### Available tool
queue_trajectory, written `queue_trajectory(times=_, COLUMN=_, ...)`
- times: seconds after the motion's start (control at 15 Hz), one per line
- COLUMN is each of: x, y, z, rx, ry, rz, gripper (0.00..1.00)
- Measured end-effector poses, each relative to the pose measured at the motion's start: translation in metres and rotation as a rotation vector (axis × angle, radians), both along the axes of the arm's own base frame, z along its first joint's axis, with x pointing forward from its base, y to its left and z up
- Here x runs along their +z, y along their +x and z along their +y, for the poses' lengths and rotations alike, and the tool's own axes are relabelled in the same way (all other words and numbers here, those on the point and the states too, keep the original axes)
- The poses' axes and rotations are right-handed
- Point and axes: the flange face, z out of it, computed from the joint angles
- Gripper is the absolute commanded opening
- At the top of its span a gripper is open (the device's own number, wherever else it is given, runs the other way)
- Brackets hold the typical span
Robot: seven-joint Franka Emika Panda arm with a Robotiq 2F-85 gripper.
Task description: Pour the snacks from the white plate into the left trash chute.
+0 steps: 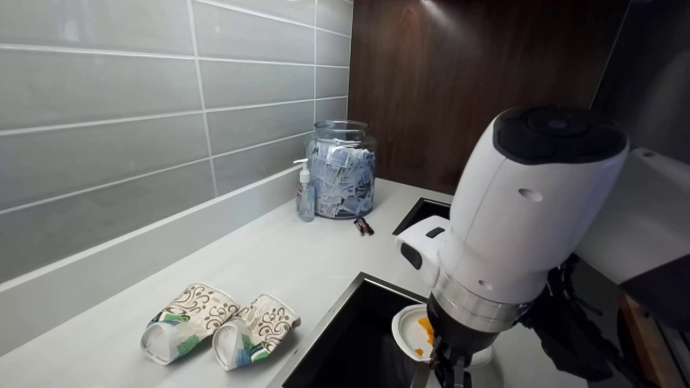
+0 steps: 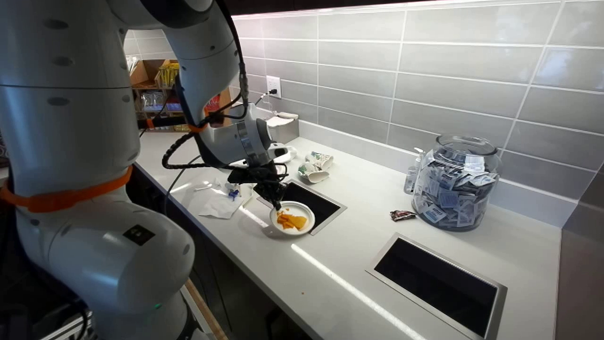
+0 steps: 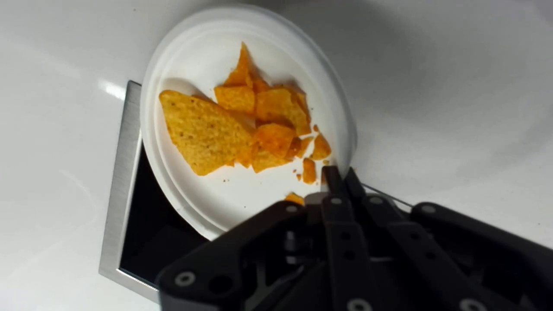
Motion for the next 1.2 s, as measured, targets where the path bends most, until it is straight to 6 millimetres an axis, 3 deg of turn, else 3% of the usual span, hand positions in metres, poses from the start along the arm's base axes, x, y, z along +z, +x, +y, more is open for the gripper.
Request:
queue_trajectory(times=0.4, x=0.001, y=-0.005, z=-0.011, rx=-0.092, ry=0.022, rz=0.017, gripper=0.01)
queue_trajectory(times=1.2, x=0.009, y=-0.022, z=-0.010, rx=-0.141, ry=-0.113, rz=-0.067, gripper=0.01)
